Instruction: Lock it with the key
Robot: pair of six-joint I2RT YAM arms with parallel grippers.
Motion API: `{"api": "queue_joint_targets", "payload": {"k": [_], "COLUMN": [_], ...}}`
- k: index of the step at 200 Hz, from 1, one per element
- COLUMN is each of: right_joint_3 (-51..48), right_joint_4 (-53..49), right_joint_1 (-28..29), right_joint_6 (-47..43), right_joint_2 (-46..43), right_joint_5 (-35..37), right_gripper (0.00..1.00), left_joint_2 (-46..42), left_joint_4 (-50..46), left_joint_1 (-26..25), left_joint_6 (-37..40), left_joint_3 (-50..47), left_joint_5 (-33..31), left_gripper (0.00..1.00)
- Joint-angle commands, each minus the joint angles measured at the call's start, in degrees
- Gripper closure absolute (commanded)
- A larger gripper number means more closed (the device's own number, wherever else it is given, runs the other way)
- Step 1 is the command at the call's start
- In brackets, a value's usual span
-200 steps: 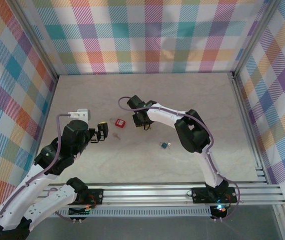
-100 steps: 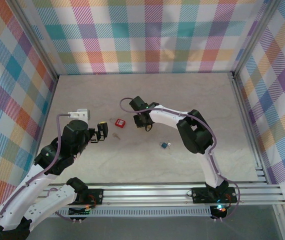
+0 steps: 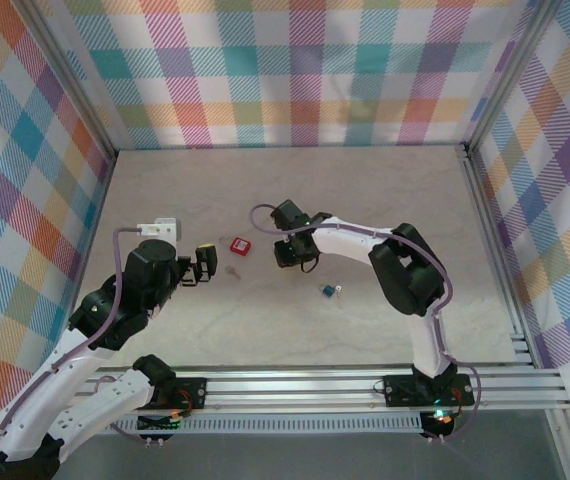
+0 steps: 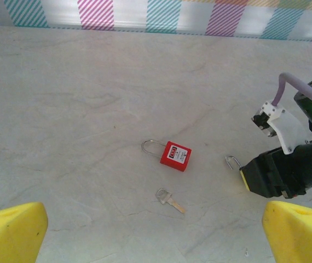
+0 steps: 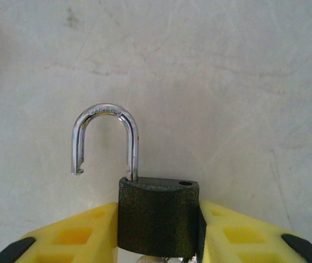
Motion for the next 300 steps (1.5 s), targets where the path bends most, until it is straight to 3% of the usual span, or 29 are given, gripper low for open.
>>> {"api": "queue_joint_targets", "payload": {"k": [1, 109, 153, 188, 229, 300], "right_joint_3": [-2.15, -14.44, -19.08, -19.99, -20.42, -21.09], "right_joint_4": [2.09, 9.70, 12.63, 13.07, 13.72, 14.17], "right_joint_1": [0.09, 0.08, 0.13, 0.18, 0.27, 0.70], "right_joint_6": [-0.63, 1.82, 3.83, 4.08, 4.81, 5.35], "right_joint_2": [-4.25, -11.35, -14.59, -14.88, -14.79, -14.87], "right_joint_5": [-2.84, -8.44, -10.71, -11.53, -12.21, -12.26], "right_gripper": [0.63, 0.63, 0.63, 0.64, 0.64, 0.63], "left_joint_2": [-0.21, 1.49, 2.66, 3.14, 5.70, 9.81], "left_joint_4": [1.73, 1.17, -0.83, 5.44, 13.74, 21.56], "left_joint_1": [1.08, 1.41, 1.34, 1.34, 1.34, 1.33], "left_joint_6": [0.97, -0.51, -10.78, -20.29, -27.37, -32.08], "left_joint_3": [-0.70, -0.07, 3.11, -3.66, -12.11, -18.22], "left_joint_5": [0.63, 3.04, 14.00, 21.84, 25.42, 26.72], "left_gripper": [0.00, 0.00, 0.00, 0.00, 0.00, 0.00]}}
